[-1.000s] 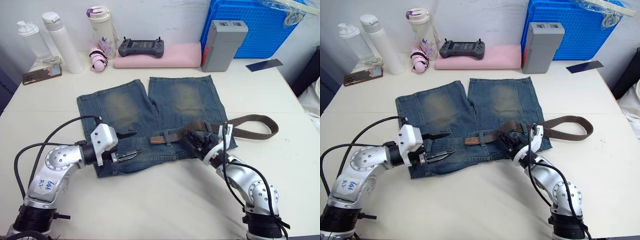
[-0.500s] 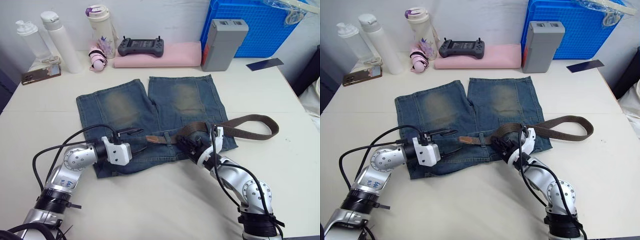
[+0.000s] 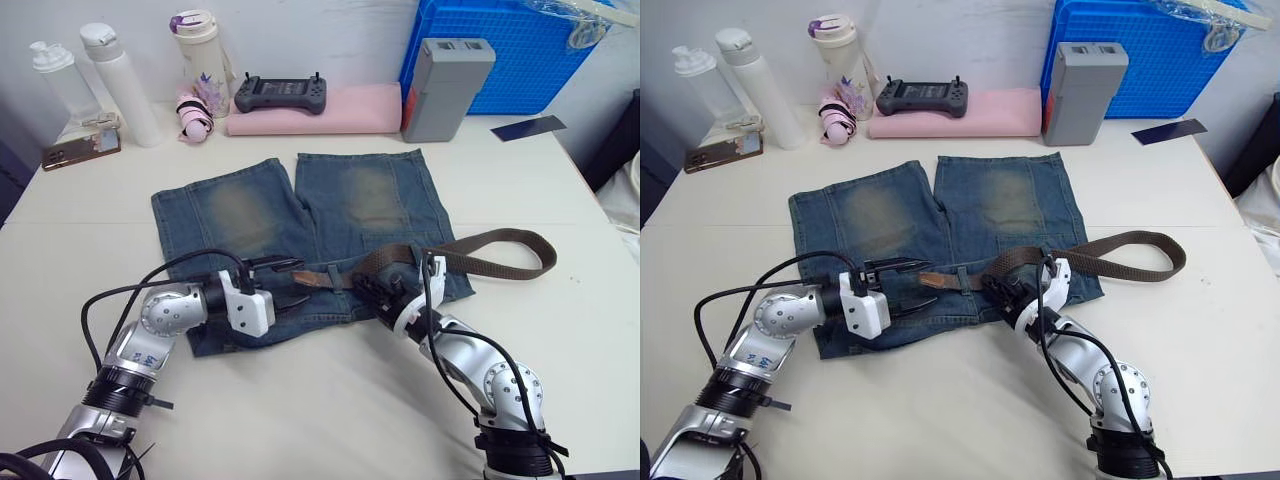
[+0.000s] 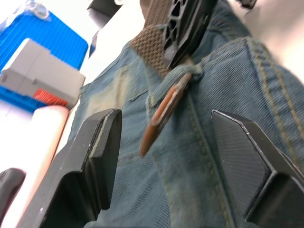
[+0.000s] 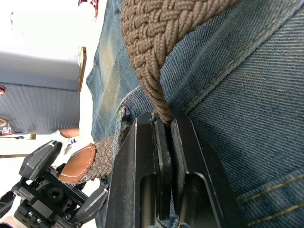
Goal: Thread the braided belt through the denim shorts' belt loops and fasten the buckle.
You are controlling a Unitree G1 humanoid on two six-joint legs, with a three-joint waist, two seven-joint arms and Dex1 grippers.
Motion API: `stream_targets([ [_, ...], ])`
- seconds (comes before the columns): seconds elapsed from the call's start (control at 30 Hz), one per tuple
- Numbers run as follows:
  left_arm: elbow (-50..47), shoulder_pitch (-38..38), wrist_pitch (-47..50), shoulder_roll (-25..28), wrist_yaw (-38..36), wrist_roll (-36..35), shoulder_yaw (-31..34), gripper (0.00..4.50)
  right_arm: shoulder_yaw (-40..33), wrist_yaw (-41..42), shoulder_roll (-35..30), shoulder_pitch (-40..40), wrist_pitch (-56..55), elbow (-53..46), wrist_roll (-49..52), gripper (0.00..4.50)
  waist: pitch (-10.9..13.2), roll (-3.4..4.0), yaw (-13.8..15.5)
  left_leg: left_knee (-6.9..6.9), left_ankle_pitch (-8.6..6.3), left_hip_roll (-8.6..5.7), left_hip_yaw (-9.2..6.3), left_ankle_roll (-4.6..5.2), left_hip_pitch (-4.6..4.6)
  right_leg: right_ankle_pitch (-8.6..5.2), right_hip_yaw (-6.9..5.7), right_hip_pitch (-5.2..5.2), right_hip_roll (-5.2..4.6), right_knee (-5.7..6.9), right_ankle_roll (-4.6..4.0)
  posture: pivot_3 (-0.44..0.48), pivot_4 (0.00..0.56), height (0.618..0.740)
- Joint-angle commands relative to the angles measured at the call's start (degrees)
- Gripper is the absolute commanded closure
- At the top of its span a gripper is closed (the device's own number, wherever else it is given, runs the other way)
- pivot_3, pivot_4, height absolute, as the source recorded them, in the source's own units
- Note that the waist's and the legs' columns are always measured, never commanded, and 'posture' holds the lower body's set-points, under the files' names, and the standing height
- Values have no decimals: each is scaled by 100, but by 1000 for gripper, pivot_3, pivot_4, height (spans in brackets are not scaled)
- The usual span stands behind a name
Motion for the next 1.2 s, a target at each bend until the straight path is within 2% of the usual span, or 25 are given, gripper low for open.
stream_targets([
  [0.03, 21, -68, -53, 35, -33, -65, -12, 2885, 16, 20, 21, 24, 44, -268, 55, 4500, 0, 0, 5, 0, 0, 0, 0, 0, 0, 0, -1, 0, 0, 0, 0, 0, 150, 739],
  [0.13, 15, -67, -80, 52, -47, -30, -26, 4138, 23, 18, 6, 20, 57, -301, 71, 4500, 0, 0, 6, 0, 0, 0, 0, -1, 0, 0, 0, 0, 0, 0, 0, 0, 150, 739],
  [0.17, 13, -67, -81, 57, -46, -2, -29, 4435, 18, 19, -5, 14, 62, -312, 79, 4500, 0, 0, 7, 1, 0, 0, 0, -1, 0, 0, 0, 0, 0, 0, 0, 0, 150, 739],
  [0.2, 11, -67, -86, 66, -47, 28, -33, 4435, 10, 31, -21, 6, 62, -321, 66, 4500, 0, 0, 8, 1, 0, 0, 0, -1, 0, 0, 0, 0, 0, 0, 0, 0, 150, 739],
  [0.27, -5, -60, -63, 64, -26, 53, -23, 4500, -23, 101, -121, -15, 86, -380, 7, 3727, 0, 0, 8, 1, 0, 0, -1, -1, 0, 0, 0, 0, 0, 1, 0, 0, 150, 739],
  [0.33, -43, -63, -8, 60, -10, 40, 2, 4500, -97, 293, -412, -74, 199, -598, -1, 3154, 0, 0, 8, 1, 0, 0, 0, -1, 0, 0, 0, 0, 0, 1, 0, 0, 150, 739],
  [0.4, -80, -56, 47, 68, 0, 15, 39, 4500, -202, 628, -896, -172, 345, -905, -193, 2220, 0, 0, 10, 1, 0, 0, 1, 0, 0, 0, 1, 0, 0, 1, 0, 0, 150, 739],
  [0.43, -94, -44, 83, 71, 1, -15, 62, 4500, -187, 916, -1249, -210, 441, -1116, -475, 2099, 1, 1, 16, 2, 1, -1, 2, 0, -1, 0, 1, -1, 0, 0, 0, 0, 150, 739],
  [0.47, -103, -29, 108, 82, -4, -47, 81, 4500, -87, 1279, -1701, -234, 513, -1393, -940, 1506, 2, 3, 20, 8, 0, -2, 3, 1, -5, 0, 1, -2, -2, 0, 0, 0, 150, 739],
  [0.57, -139, 4, 167, 106, -20, -104, 99, 4500, 285, 2269, -2622, -270, 457, -1980, -1985, 292, -1, -1, 31, 14, 0, -3, 1, 3, -11, 1, 1, -4, -1, -2, 2, 0, 150, 739],
  [0.6, -160, 20, 187, 117, -22, -117, 101, 4500, 586, 2648, -2988, -336, 358, -2168, -2550, 45, -1, -2, 33, 15, 0, 1, -2, 3, -11, 1, -2, -4, 5, -3, 1, 0, 150, 739],
  [0.67, -231, 64, 266, 130, -27, -174, 117, 4500, 1433, 3326, -3718, -459, 46, -2434, -3944, 45, -1, -1, 15, 11, 1, 2, 5, 2, -11, 1, 3, -8, 7, -4, 1, 0, 150, 739],
  [0.8, -425, 155, 443, 182, -39, -265, 184, 4500, 2900, 4014, -4479, -719, -1027, -2264, -6562, 45, -1, -2, 29, 20, 1, 1, 7, 2, -12, 1, 7, -10, 8, -3, 2, 0, 150, 739],
  [0.9, -542, 223, 536, 223, -38, -327, 242, 4500, 3460, 4086, -4609, -907, -1581, -1888, -7894, 45, -1, -3, 27, 30, 1, 0, 7, 2, -16, 1, 8, -13, 7, 0, 2, 0, 150, 739],
  [1.03, -676, 288, 659, 253, -17, -353, 280, 4500, 3839, 4035, -4430, -942, -2140, -1246, -9275, 45, -3, -6, 29, 47, 1, 0, 4, 1, -20, 1, 1, -11, 7, 4, 2, 0, 150, 739],
  [1.13, -728, 304, 720, 250, -8, -342, 283, 4500, 3655, 3991, -4096, -817, -2278, -991, -9682, 850, -3, -6, 27, 58, 2, 1, -1, 0, -19, 1, -3, -6, 9, 4, 2, 0, 150, 739],
  [1.2, -771, 327, 743, 248, 1, -332, 289, 4500, 3542, 4072, -3901, -686, -2202, -886, -9759, 1689, -3, -6, 30, 68, 2, 1, -1, 0, -19, 1, -3, -4, 8, 5, 2, 0, 150, 739],
])
